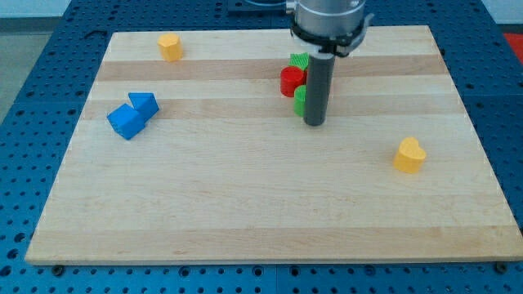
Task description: Slide the yellow heart a bit left
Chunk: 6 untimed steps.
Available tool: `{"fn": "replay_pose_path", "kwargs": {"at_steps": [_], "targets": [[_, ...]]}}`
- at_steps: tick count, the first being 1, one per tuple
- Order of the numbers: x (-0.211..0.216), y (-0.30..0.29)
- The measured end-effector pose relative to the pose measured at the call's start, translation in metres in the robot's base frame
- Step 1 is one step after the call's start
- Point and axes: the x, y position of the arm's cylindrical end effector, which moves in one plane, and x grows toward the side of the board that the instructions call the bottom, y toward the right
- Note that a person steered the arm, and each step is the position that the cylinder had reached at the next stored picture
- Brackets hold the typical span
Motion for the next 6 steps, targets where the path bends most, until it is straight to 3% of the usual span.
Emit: {"fn": "replay_pose_path", "kwargs": {"at_steps": [1,2,3,5,6], "targets": [[-0.013,0.000],[0.009,0.000],[0.022,0.034],[0.036,0.197],[0.087,0.189]]}}
